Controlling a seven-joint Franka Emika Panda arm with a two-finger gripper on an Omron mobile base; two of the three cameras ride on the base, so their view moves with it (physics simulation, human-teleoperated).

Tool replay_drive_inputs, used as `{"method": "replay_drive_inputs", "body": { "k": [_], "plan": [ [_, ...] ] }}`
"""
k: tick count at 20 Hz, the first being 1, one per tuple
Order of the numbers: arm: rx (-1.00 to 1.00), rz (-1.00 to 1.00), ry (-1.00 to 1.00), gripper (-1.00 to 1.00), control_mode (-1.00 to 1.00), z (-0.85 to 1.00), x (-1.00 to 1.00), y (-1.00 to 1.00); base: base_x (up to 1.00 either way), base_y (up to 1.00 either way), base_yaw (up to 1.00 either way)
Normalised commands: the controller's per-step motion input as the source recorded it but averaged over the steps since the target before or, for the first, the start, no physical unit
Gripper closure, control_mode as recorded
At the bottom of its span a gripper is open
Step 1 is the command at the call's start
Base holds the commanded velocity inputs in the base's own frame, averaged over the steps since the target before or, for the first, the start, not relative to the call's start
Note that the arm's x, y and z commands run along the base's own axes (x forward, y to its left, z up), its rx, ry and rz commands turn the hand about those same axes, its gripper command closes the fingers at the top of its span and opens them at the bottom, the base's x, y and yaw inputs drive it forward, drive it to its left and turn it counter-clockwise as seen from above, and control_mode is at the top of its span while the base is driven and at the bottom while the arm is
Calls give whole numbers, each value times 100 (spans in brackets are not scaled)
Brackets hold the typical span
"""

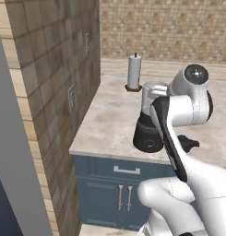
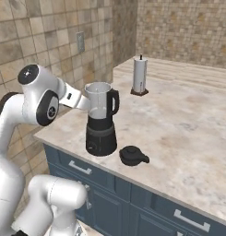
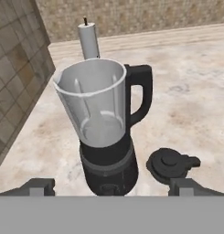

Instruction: Grab the onion and lemon wedge from the fridge, place them in the blender, close the lid, and turn on the blender to create a marinade.

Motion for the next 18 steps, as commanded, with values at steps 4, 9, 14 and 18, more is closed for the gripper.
{"method": "replay_drive_inputs", "body": {
  "k": [4,9,14,18],
  "plan": [
    [0,9,4,-100,-100,-2,-67,30,0,0,0],
    [0,10,8,-100,-100,-15,-50,23,0,0,0],
    [0,13,7,-100,-100,-15,-20,4,0,0,0],
    [0,19,8,-100,-100,-20,-19,-11,0,0,0]
  ]
}}
